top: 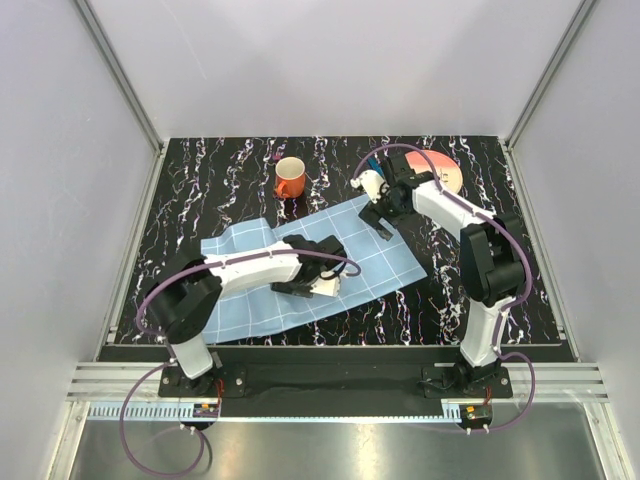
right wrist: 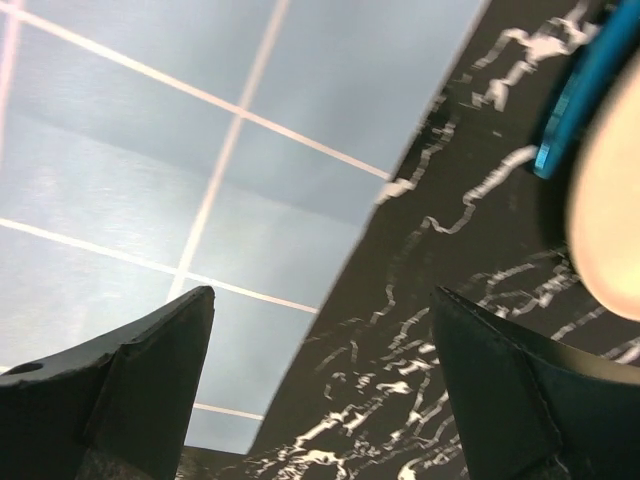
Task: Set the dinner table for one person
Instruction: Flatten out the napkin at the center of the board.
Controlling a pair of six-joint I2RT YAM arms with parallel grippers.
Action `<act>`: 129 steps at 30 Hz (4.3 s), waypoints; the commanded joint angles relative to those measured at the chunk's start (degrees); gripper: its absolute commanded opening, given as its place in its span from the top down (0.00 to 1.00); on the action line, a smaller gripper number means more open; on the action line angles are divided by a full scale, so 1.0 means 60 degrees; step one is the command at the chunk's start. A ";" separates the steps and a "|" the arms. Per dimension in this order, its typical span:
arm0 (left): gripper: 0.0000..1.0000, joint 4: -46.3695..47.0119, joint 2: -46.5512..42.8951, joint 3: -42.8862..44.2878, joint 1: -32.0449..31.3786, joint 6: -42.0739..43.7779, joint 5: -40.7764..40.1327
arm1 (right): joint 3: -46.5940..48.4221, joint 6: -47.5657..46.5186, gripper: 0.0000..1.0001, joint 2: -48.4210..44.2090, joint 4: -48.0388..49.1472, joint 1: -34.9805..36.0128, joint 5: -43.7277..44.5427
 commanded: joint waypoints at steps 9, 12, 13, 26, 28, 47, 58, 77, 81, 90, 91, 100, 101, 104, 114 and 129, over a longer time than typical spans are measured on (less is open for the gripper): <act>0.49 -0.3667 0.1315 0.1142 0.0504 -0.1125 0.0670 | 0.0021 0.0228 0.04 0.0666 0.0412 0.0277 -0.0962; 0.48 -0.3493 0.1301 0.1523 0.0665 -0.1169 0.0626 | 0.0006 0.0257 0.03 0.0973 0.0441 0.0277 -0.0831; 0.46 -0.3434 0.1243 0.1741 0.0709 -0.1169 0.0583 | -0.0023 0.0257 0.03 0.1105 0.0442 0.0292 -0.0758; 0.42 -0.2188 0.0423 0.2242 0.1090 -0.1023 -0.0501 | -0.1165 0.0711 0.00 0.1077 0.0734 0.0072 0.0808; 0.42 -0.2086 0.0306 0.2169 0.1105 -0.0935 -0.0589 | -0.1355 0.0944 0.00 0.0975 0.0793 -0.0030 0.1263; 0.42 -0.1690 0.0012 0.2315 0.1119 -0.0569 -0.0970 | -0.2146 0.2059 0.00 0.0462 0.0720 -0.2081 0.2567; 0.43 -0.1573 0.0114 0.2359 0.1120 -0.0349 -0.0956 | -0.2514 0.1869 0.00 0.0080 0.0691 -0.2096 0.2539; 0.44 -0.2992 -0.0574 0.1771 0.1120 0.0076 0.3246 | -0.1825 0.1517 0.00 0.0227 0.0119 -0.1730 0.1894; 0.44 -0.3856 -0.0369 0.2168 0.1119 0.0076 0.4344 | -0.1635 0.1517 0.00 0.0300 0.0090 -0.1627 0.1923; 0.50 -0.5234 0.0977 0.2154 0.1601 -0.0231 0.6103 | -0.1181 0.1444 0.00 0.0403 -0.0012 -0.1422 0.1997; 0.51 -0.5307 0.1095 0.2154 0.1719 -0.0362 0.6438 | -0.1137 0.1415 0.00 0.0388 -0.0027 -0.1393 0.1997; 0.49 -0.6067 0.0144 0.2198 0.1955 -0.0408 0.8314 | -0.0624 0.1210 0.00 0.0197 -0.0276 -0.1174 0.1996; 0.49 -0.6215 0.0115 0.2198 0.1955 -0.0408 0.8433 | -0.0566 0.1166 0.00 0.0241 -0.0291 -0.1173 0.2011; 0.48 -0.6480 -0.0016 0.2037 0.1955 -0.0436 0.8858 | -0.0419 0.1107 0.00 0.0358 -0.0320 -0.1115 0.2026; 0.47 -0.6027 0.0655 0.1319 0.2348 -0.0975 0.9225 | 0.0152 0.1078 0.00 0.0608 -0.0452 -0.0851 0.2128; 0.44 -0.3843 0.2047 0.1054 0.2701 -0.2780 0.6999 | 0.0343 0.1136 0.00 0.0403 -0.0452 -0.0792 0.2231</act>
